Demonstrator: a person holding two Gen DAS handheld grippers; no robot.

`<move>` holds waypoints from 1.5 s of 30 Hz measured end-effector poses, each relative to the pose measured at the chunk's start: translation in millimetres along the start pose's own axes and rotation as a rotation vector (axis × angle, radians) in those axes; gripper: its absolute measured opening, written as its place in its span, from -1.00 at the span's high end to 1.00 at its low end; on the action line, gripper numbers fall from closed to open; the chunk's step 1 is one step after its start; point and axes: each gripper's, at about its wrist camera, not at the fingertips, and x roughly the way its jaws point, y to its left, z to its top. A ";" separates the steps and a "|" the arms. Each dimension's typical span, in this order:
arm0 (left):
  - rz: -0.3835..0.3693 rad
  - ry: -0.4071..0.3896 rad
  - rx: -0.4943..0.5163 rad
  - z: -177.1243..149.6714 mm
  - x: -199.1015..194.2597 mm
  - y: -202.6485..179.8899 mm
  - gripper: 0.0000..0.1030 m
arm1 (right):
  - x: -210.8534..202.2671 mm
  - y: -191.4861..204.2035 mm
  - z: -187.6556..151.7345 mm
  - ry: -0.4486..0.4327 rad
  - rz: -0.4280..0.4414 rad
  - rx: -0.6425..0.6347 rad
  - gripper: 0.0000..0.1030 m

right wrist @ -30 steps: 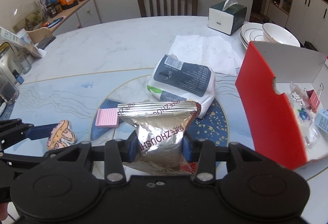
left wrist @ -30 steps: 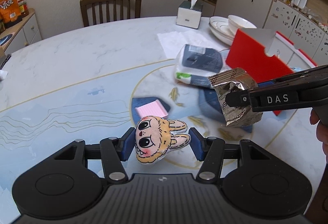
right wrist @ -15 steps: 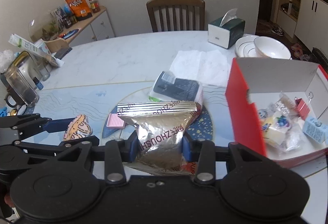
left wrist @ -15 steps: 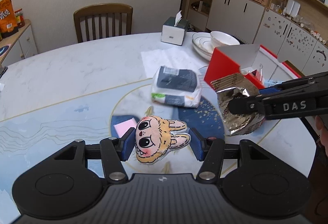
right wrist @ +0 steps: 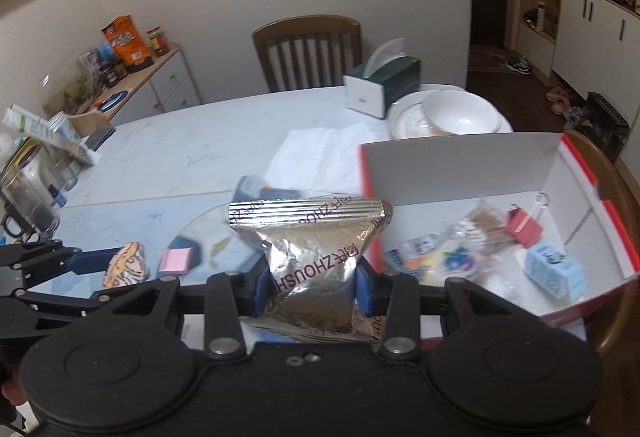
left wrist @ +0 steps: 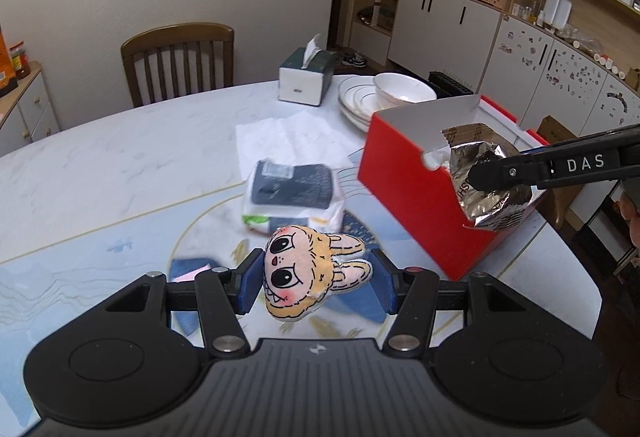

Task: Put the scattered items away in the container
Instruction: 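Carry the plush toy and foil pouch over the red box with both tools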

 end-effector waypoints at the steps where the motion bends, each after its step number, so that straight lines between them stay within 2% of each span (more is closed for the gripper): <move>1: -0.001 -0.001 0.005 2.5 1.5 -4.3 -0.07 | -0.9 -6.6 0.9 -0.003 -0.004 0.005 0.23; 18: -0.057 0.000 0.134 49.1 49.1 -93.9 -0.07 | -10.9 -123.8 11.5 -0.037 -0.113 0.081 0.23; 26: -0.082 0.012 0.203 69.4 81.3 -132.3 -0.07 | -3.4 -165.5 14.2 -0.030 -0.162 0.097 0.23; 38: -0.064 0.039 0.269 101.1 134.1 -165.2 -0.07 | 16.8 -192.8 14.7 0.006 -0.170 0.070 0.23; 45: -0.043 0.092 0.281 116.6 170.6 -174.1 -0.07 | 32.8 -196.9 18.5 0.030 -0.165 0.008 0.23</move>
